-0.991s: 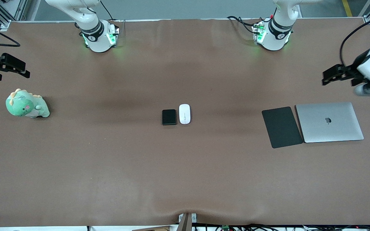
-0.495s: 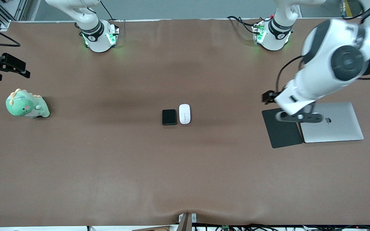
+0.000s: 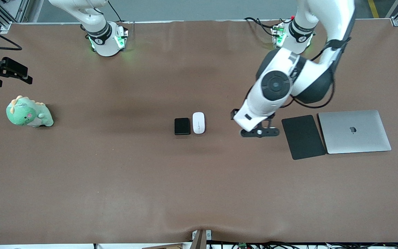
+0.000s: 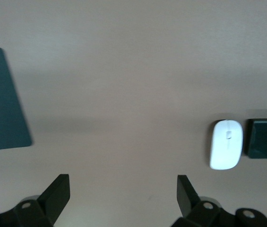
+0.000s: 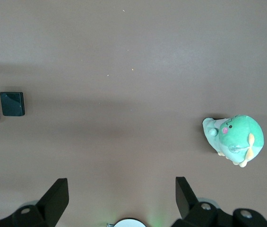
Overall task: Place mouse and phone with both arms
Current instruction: 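Reach the left gripper over the white mouse beside the phone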
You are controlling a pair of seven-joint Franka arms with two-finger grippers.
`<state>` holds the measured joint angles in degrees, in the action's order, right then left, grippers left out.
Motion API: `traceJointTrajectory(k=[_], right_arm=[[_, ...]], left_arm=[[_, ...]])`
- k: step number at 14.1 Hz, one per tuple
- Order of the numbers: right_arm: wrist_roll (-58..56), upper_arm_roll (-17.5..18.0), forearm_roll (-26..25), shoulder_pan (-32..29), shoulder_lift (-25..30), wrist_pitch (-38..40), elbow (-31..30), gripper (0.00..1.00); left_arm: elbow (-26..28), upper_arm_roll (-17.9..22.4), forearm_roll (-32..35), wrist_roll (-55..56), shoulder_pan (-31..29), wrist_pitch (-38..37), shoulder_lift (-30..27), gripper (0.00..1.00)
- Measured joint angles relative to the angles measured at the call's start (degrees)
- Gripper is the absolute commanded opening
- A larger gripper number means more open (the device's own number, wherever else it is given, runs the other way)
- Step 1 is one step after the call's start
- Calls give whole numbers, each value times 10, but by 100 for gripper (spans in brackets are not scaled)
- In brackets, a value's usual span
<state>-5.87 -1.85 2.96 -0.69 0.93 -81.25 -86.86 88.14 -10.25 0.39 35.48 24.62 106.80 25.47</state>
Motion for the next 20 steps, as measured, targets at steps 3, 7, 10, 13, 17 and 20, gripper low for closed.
traceJointTrajectory(k=[3,7,10,13,17,20], right_arm=[[0,0,0,0,0,0,0,100],[0,0,0,0,0,0,0,100],[0,0,0,0,0,0,0,100],[0,0,0,0,0,0,0,100],[0,0,0,0,0,0,0,100],[0,0,0,2,0,0,0,100]], left_arm=[[0,0,0,51,33,46,32,100],[0,0,0,112,70,98,72,100],[0,0,0,136,91,131,97,100],[0,0,0,142,110,163,117,100],[0,0,0,142,127,204,143,100],[0,0,0,142,134,214,153,100]])
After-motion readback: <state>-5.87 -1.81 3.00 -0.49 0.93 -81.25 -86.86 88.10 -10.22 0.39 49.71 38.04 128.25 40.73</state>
